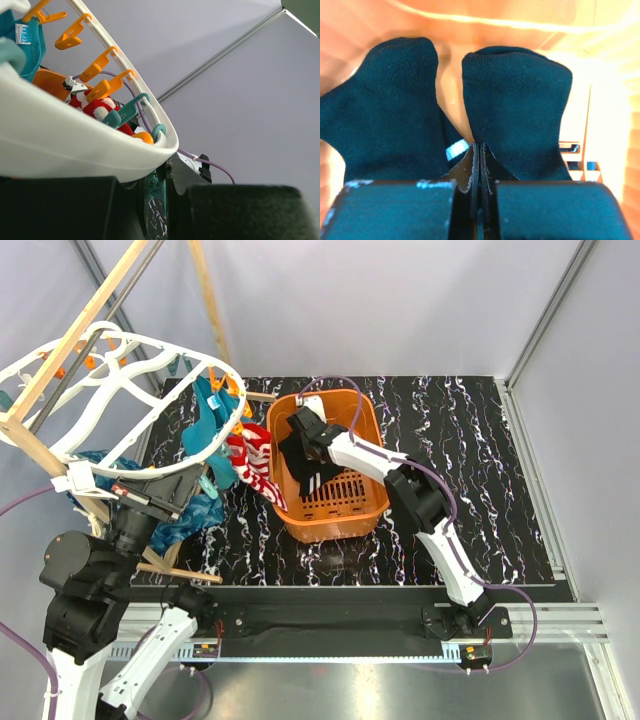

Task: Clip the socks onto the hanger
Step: Pick up the sock from the bin.

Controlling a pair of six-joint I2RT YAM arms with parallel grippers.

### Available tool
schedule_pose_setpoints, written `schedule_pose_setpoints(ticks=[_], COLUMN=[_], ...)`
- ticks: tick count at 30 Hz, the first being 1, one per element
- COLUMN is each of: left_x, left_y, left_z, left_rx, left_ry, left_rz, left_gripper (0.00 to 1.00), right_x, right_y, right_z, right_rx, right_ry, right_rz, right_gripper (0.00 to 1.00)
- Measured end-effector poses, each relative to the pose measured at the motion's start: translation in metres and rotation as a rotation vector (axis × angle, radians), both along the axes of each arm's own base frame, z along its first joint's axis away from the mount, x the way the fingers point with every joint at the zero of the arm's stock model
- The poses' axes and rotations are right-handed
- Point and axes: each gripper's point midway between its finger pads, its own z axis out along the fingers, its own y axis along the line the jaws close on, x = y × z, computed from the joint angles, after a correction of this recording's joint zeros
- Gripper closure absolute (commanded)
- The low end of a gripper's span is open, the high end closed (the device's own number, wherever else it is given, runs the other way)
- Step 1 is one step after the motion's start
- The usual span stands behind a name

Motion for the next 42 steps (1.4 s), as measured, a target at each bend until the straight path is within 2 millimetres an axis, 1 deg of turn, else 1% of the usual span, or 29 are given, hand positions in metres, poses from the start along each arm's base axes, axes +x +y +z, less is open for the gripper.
schedule_pose_setpoints(ticks=[5, 7, 8, 10, 15, 18, 20, 22, 24, 26, 29, 31, 32, 35, 36, 38, 39, 40, 42], left_x=[0.0, 0.0, 0.0, 0.0, 0.0, -0.002, -0.002, -0.002, -0.002, -0.002, -0.002, -0.002, -0.002, -0.002, -0.002, -0.002, -0.002, -0.002, -0.003], left_y=[0.0, 0.0, 0.0, 0.0, 0.001, 0.001, 0.001, 0.001, 0.001, 0.001, 0.001, 0.001, 0.001, 0.001, 0.001, 0.001, 0.001, 0.001, 0.002], left_z=[0.0, 0.0, 0.0, 0.0, 0.0, 0.001, 0.001, 0.001, 0.001, 0.001, 0.001, 0.001, 0.0, 0.0, 0.0, 0.0, 0.0, -0.001, -0.002], left_rx=[0.001, 0.001, 0.002, 0.002, 0.001, -0.001, -0.002, -0.002, -0.003, -0.003, -0.003, -0.003, -0.003, -0.002, -0.002, -0.002, -0.002, -0.001, 0.001], left_ry=[0.0, 0.0, 0.0, 0.0, -0.001, -0.005, -0.005, -0.005, -0.005, -0.005, -0.005, -0.004, -0.003, -0.003, -0.002, -0.002, -0.001, 0.0, 0.004], left_rz=[0.001, 0.001, 0.001, 0.002, 0.003, 0.002, 0.001, 0.001, 0.001, 0.001, 0.002, 0.001, 0.001, 0.001, 0.001, 0.001, 0.001, 0.001, 0.002], left_gripper=[1.0, 1.0, 1.0, 1.0, 1.0, 1.0, 1.0, 1.0, 1.0, 1.0, 1.0, 1.0, 1.0, 1.0, 1.0, 1.0, 1.0, 1.0, 1.0], right_x=[0.001, -0.005, -0.008, -0.016, -0.037, -0.045, -0.049, -0.052, -0.054, -0.056, -0.061, -0.067, -0.068, -0.07, -0.067, -0.06, -0.056, -0.052, -0.045], right_y=[-0.001, -0.004, -0.005, -0.009, -0.016, -0.015, -0.013, -0.009, -0.007, -0.005, -0.004, -0.005, -0.005, -0.005, -0.004, -0.005, -0.004, -0.003, -0.003], right_z=[0.012, 0.022, 0.031, 0.054, 0.132, 0.171, 0.191, 0.202, 0.205, 0.202, 0.191, 0.177, 0.17, 0.154, 0.15, 0.142, 0.138, 0.134, 0.125], right_rx=[-0.004, 0.005, 0.017, 0.048, 0.189, 0.275, 0.321, 0.355, 0.373, 0.384, 0.399, 0.406, 0.415, 0.424, 0.425, 0.41, 0.401, 0.384, 0.347], right_ry=[-0.01, -0.011, -0.015, -0.032, -0.117, -0.169, -0.192, -0.2, -0.197, -0.185, -0.163, -0.135, -0.125, -0.088, -0.088, -0.083, -0.083, -0.078, -0.071], right_rz=[0.016, 0.023, 0.028, 0.036, 0.061, 0.086, 0.105, 0.121, 0.132, 0.138, 0.139, 0.138, 0.136, 0.123, 0.118, 0.107, 0.107, 0.107, 0.111], right_gripper=[1.0, 1.0, 1.0, 1.0, 1.0, 1.0, 1.0, 1.0, 1.0, 1.0, 1.0, 0.99, 0.9, 0.78, 0.61, 0.46, 0.41, 0.34, 0.31])
